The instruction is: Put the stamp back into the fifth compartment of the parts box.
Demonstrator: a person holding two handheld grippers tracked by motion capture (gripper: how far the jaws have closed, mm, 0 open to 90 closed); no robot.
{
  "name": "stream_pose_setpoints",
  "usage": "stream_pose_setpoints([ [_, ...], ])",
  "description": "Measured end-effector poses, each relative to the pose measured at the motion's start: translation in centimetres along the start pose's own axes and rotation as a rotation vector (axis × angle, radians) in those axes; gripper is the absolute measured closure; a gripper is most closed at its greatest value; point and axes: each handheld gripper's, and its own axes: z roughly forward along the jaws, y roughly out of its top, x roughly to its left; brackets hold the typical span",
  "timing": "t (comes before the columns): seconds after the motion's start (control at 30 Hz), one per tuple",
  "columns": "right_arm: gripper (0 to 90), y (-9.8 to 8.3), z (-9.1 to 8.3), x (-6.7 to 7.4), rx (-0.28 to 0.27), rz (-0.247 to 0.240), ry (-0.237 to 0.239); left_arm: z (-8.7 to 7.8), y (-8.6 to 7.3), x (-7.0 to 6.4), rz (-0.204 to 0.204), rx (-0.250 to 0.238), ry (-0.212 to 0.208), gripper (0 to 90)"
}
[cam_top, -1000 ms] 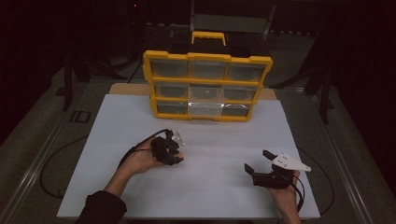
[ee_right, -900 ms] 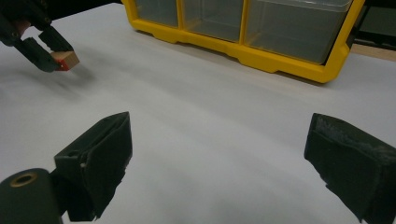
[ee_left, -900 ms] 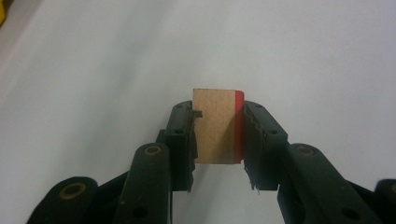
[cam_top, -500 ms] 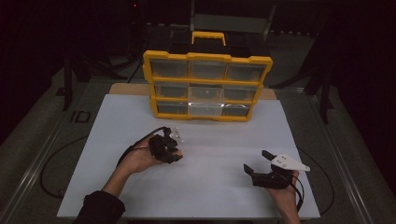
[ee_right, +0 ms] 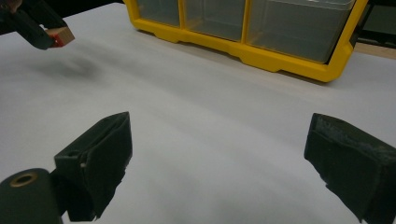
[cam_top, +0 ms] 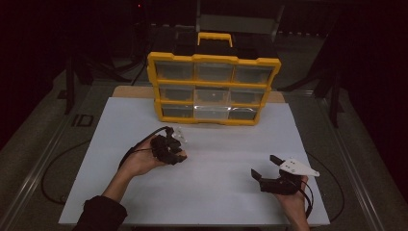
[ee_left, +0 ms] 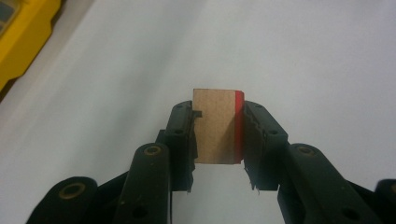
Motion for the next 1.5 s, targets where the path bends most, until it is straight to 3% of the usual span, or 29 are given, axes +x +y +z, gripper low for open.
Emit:
stream_pose_setpoints([
  [1.07,7.4,-0.1,0.2,0.1,0.004,0.004,0.008,-2.9,1.4,1.2,-0.031,-0.072,-0.004,66.5],
  [1.5,7.4,-0.1,0.2,0.0,0.004,0.007,0.009,-4.0,2.1,1.7,-0.026,-0.092,0.000,66.5],
])
